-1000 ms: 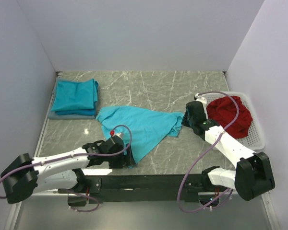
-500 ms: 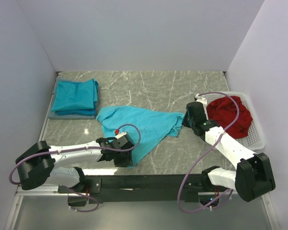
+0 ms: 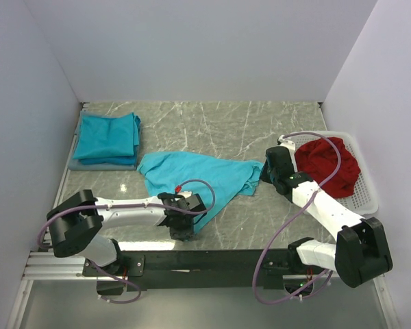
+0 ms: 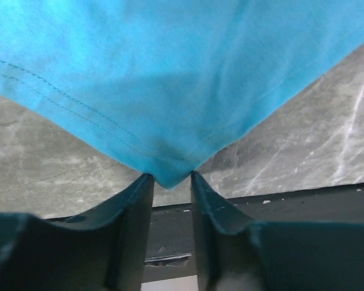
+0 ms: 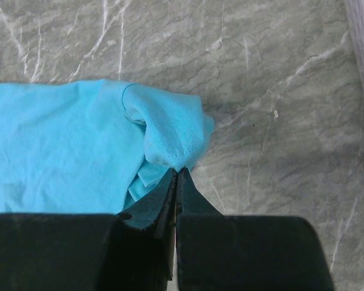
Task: Fold and stack the t-shirts
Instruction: Flatten the tshirt out
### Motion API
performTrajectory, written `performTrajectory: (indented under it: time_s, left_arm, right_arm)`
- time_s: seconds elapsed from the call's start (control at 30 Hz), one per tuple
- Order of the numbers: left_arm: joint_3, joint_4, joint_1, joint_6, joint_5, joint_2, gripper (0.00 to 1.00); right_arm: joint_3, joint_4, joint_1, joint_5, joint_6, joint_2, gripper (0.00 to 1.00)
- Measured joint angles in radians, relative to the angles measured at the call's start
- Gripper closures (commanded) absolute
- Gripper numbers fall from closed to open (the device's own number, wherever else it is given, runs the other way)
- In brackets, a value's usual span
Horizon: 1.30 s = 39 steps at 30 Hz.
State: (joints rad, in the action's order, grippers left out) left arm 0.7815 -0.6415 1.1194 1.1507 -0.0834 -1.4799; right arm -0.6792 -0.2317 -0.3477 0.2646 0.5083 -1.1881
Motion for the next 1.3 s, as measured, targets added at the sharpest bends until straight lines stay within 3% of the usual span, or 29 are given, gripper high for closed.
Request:
performTrajectory:
  time_s: [0.13, 0.17, 0.47, 0.57, 0.7, 0.9, 1.1, 1.3]
  left_arm:
    - [0.014, -0.029, 0.0, 0.006, -0.016, -0.016, 0.84]
    - [0.017, -0.034, 0.0, 0.007, -0.02, -0.019, 0.99]
    - [0.043, -0.046, -0.019, -0.003, -0.139, 0.005, 0.99]
    - [0.071, -0.049, -0.095, -0.038, -0.203, 0.079, 0.99]
    - [0.128, 0.011, -0.28, -0.117, -0.272, 0.205, 0.99]
    - [0.316, 0.084, -0.427, -0.278, -0.387, 0.274, 0.99]
    - [0.571, 0.09, -0.457, -0.451, -0.508, 0.275, 0.99]
    - [0.661, 0.157, -0.457, -0.59, -0.521, 0.379, 0.99]
  right_arm:
    - [0.0, 0.0, 0.002, 0.0, 0.0, 0.0, 1.0]
    - [0.0, 0.0, 0.002, 0.0, 0.0, 0.0, 1.0]
    - [0.0, 0.001, 0.002, -0.016, -0.014, 0.013, 1.0]
    - [-0.003, -0.001, 0.002, -0.019, -0.019, 0.037, 1.0]
    - [-0.055, -0.021, 0.002, -0.014, -0.026, 0.057, 1.0]
    - [-0.228, -0.039, 0.002, 0.002, -0.05, 0.079, 1.0]
    - [-0.375, -0.04, 0.002, 0.004, -0.089, 0.169, 1.0]
    - [-0.491, -0.051, 0.002, 0.0, -0.134, 0.29, 1.0]
